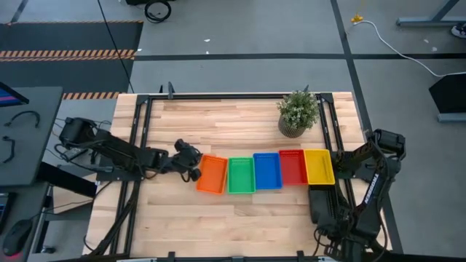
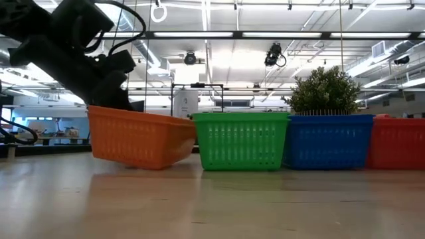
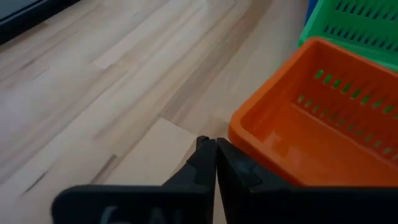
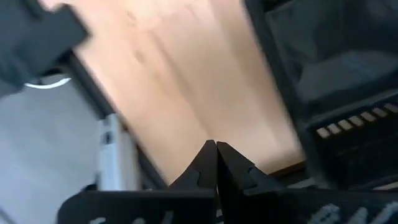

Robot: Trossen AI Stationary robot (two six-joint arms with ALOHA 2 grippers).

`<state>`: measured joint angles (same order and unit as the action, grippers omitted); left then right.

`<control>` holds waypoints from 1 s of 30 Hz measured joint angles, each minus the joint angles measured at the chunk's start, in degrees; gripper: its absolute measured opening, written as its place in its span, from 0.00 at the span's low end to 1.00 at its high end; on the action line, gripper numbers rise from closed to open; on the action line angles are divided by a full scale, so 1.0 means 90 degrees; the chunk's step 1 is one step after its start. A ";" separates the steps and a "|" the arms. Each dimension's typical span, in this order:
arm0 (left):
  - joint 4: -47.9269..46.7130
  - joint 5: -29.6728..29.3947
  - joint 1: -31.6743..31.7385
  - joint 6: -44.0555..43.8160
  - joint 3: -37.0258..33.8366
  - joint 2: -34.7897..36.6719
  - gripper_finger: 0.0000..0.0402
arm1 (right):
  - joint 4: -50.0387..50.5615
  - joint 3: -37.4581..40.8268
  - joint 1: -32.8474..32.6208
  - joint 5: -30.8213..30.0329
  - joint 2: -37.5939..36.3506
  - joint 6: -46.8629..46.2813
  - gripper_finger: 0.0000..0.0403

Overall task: Stack baskets by color
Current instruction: Adjust the bins

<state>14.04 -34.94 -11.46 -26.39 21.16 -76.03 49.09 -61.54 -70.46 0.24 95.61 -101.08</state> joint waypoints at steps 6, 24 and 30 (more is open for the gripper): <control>-0.1135 -0.0120 -0.0109 -0.0356 0.0006 0.0813 0.01 | -0.0051 -0.0392 0.0055 -0.1038 0.0000 -0.0156 0.00; -0.2149 -0.0060 -0.2475 -0.2918 0.0006 0.0441 0.01 | -0.1835 -0.0400 0.0941 -0.3479 0.0000 0.2388 0.00; -0.0618 -0.0112 -0.2246 -0.2393 0.0006 -0.0500 0.01 | -0.1825 -0.0398 0.0981 -0.3482 0.0000 0.2608 0.00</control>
<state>8.48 -35.95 -31.67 -47.93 21.21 -80.53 32.67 -65.12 -61.63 -31.09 95.61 -77.60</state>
